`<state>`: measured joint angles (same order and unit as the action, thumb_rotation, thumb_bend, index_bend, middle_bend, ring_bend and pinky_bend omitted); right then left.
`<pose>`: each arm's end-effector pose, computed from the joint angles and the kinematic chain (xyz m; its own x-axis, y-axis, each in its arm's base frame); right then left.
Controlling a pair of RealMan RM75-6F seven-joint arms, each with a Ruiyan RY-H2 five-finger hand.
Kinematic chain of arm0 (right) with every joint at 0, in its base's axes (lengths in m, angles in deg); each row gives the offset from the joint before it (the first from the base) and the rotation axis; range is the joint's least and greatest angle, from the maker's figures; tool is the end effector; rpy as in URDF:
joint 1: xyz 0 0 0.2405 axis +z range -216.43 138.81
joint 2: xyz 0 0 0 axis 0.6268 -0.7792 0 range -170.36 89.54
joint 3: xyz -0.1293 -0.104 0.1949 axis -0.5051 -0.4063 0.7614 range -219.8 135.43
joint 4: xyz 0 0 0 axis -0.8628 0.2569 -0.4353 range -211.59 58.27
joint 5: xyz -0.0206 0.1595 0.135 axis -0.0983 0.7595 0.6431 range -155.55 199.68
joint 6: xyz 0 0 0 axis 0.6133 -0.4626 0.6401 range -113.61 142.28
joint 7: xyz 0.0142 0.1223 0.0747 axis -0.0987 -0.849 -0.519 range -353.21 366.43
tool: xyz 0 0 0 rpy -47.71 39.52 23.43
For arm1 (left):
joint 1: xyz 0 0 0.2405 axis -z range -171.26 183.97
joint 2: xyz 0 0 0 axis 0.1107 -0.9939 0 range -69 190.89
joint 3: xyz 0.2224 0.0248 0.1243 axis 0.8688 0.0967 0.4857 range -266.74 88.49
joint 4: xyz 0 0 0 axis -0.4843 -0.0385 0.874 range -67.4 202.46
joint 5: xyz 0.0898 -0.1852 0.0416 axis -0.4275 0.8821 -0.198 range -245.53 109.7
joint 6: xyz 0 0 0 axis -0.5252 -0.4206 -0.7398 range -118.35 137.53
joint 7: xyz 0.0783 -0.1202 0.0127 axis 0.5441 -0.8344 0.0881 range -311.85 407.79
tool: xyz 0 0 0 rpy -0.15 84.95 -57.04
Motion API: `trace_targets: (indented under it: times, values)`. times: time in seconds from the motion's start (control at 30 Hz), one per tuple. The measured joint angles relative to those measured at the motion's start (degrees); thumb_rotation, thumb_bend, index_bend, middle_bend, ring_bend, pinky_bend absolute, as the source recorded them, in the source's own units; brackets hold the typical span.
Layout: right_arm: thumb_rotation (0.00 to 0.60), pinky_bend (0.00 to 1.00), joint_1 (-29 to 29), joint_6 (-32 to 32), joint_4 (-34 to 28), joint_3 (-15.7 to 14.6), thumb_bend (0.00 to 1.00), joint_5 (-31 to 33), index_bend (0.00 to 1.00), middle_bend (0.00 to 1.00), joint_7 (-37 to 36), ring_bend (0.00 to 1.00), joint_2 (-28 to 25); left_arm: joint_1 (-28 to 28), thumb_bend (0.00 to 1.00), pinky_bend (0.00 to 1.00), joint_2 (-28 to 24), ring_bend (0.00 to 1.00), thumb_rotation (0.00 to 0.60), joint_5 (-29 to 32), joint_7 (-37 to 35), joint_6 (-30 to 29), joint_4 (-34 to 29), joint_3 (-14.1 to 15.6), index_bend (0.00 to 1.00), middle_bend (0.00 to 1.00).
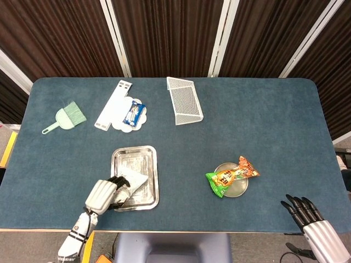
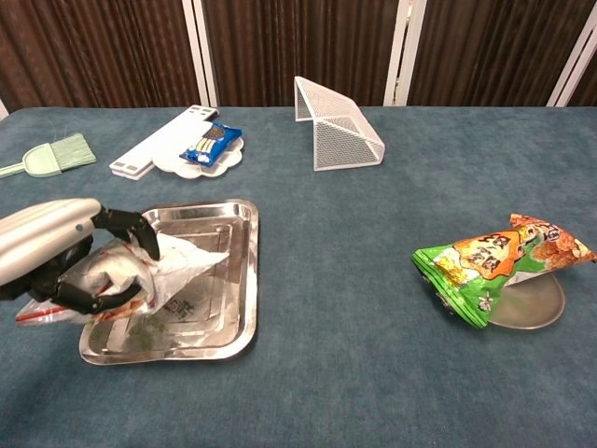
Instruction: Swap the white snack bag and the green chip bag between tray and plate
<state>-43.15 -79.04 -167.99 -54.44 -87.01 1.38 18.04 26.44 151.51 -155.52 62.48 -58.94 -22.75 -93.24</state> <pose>-0.2977 -0.0679 0.1560 0.3852 -0.2153 0.8974 -0.9130 -0.2307 0.3366 -0.1899 0.2317 -0.0145 0.3110 0.2043 0.9282 0.9033 -0.3672 -0.2219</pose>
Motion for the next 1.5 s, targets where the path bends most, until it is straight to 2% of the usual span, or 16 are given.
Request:
trace_targets:
  times: [0.27,0.43,0.67,0.93,1.0,1.07,1.1,1.13,1.2,1.27,1.33,1.5]
  values:
    - [0.6,0.0,0.35,1.43,-0.7,0.12,0.12,1.14,0.0,0.0,-0.29,0.0,-0.39,5.03,0.42,0.8,3.74,0.58,0.6,0.46,0.1,-0.67,2.31,-6.56,0.45,0.57]
    - [0.6,0.0,1.1,3.33,-1.43,0.74,0.12,3.35,0.0,0.0,-0.87,0.0,-0.64,11.13,0.42,0.8,8.82,0.58,0.6,1.02,1.99,0.54,7.97,-11.03,0.44,0.57]
    - [0.6,0.0,2.56,6.51,-2.18,2.29,0.12,7.7,0.0,0.0,-2.26,0.0,-1.06,21.56,0.42,0.79,17.05,0.57,0.6,3.69,2.39,6.06,22.2,-16.41,0.43,0.55]
    - [0.6,0.0,4.66,11.61,-2.14,5.32,0.12,15.94,0.0,0.0,-5.44,0.0,-2.0,36.16,0.42,0.73,28.42,0.52,0.6,6.25,-4.7,13.03,45.48,-20.56,0.38,0.49]
    - [0.6,0.0,4.95,12.15,-1.89,6.06,0.12,17.31,0.0,0.0,-5.93,0.0,-2.2,39.99,0.42,0.66,31.25,0.44,0.6,6.51,-7.91,14.21,51.57,-21.21,0.31,0.41]
    - [0.6,0.0,5.19,12.92,-1.76,6.48,0.12,18.28,0.0,0.0,-6.23,0.0,-2.26,42.76,0.4,0.51,33.63,0.29,0.6,6.75,-11.12,15.08,56.34,-21.55,0.17,0.28]
    - [0.6,0.0,5.32,13.35,-1.73,6.57,0.12,18.64,0.0,0.0,-6.28,0.0,-2.27,44.35,0.39,0.38,35.23,0.19,0.6,6.87,-13.49,15.58,59.12,-21.62,0.07,0.2]
    - [0.6,0.0,5.45,13.77,-1.71,6.65,0.12,18.94,0.0,0.0,-6.32,0.0,-2.27,45.48,0.39,0.29,36.3,0.12,0.6,6.95,-15.23,15.87,60.95,-21.59,0.02,0.14]
    - [0.6,0.0,5.77,14.66,-1.7,6.75,0.12,19.27,0.0,0.0,-6.28,0.0,-2.27,47.31,0.38,0.2,37.89,0.04,0.6,7.26,-19.03,16.12,63.52,-21.34,0.0,0.06]
    - [0.6,0.0,6.04,15.17,-1.79,6.67,0.12,19.1,0.0,0.0,-6.38,0.0,-2.33,47.96,0.38,0.14,38.52,0.0,0.6,7.89,-21.94,16.02,63.76,-21.28,0.0,0.01]
    - [0.6,0.0,6.06,15.16,-1.88,6.52,0.12,18.67,0.0,0.0,-6.39,0.0,-2.41,48.29,0.36,0.1,38.94,0.0,0.6,8.71,-24.28,15.52,62.72,-21.31,0.0,0.0]
    - [0.6,0.0,5.63,14.23,-2.32,5.86,0.12,17.0,0.0,0.0,-6.28,0.0,-2.59,47.65,0.36,0.08,37.98,0.0,0.6,10.17,-25.21,15.0,57.28,-21.29,0.0,0.0]
